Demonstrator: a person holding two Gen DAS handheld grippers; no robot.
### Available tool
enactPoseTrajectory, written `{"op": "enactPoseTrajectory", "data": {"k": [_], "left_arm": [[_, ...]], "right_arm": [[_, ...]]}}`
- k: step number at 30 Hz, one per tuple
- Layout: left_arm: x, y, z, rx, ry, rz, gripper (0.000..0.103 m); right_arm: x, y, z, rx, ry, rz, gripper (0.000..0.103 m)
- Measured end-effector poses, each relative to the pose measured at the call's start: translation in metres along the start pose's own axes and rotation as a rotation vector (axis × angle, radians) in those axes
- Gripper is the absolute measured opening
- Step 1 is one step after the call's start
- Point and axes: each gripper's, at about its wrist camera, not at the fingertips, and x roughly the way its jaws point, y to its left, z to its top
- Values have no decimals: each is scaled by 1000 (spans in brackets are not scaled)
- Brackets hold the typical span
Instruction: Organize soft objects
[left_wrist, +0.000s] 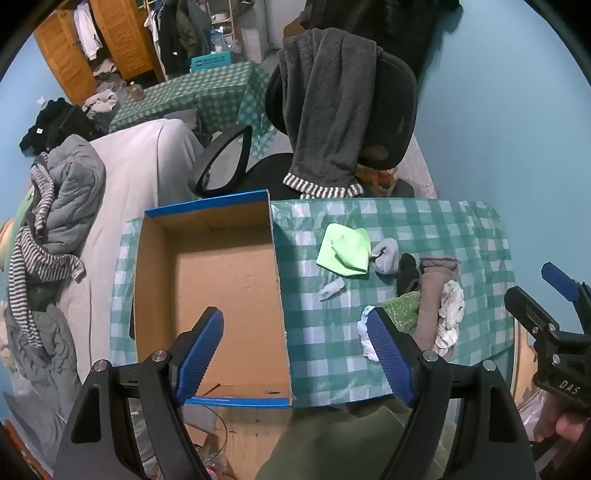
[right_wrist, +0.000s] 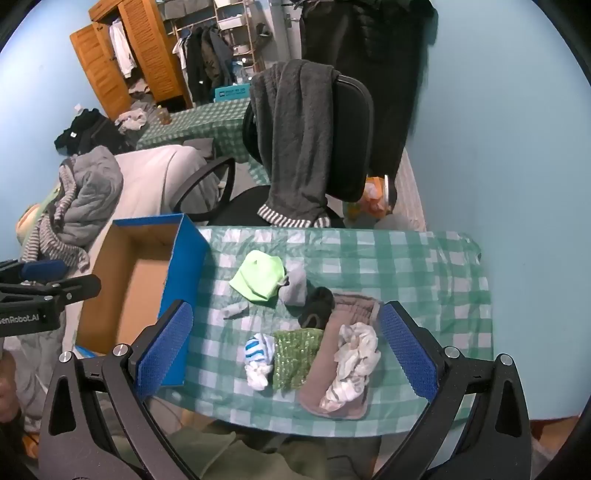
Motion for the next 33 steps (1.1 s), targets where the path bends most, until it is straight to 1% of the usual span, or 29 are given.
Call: {"op": "enactPoseTrajectory", "data": {"k": [1, 6, 8, 12, 14, 33], "left_arm": [[0, 1, 0, -3, -2, -1, 81], [-2, 9, 1, -25, -5, -11, 81], [-3, 8, 0, -17, -8, 9, 81], [-5, 16, 1, -29, -15, 10, 81], [-2, 3, 0, -23, -16, 22, 81], [1, 2, -2, -21, -6, 23, 81]], "right_arm": [[1, 0, 0, -1, 10, -1, 101], [1, -2, 0, 1, 7, 1, 101], [1, -2, -1, 1, 7, 4, 101], [2, -2, -1, 2, 8, 8, 101], [2, -2, -1, 3, 10, 6, 101], [7, -2, 3, 4, 18, 9, 101]]}}
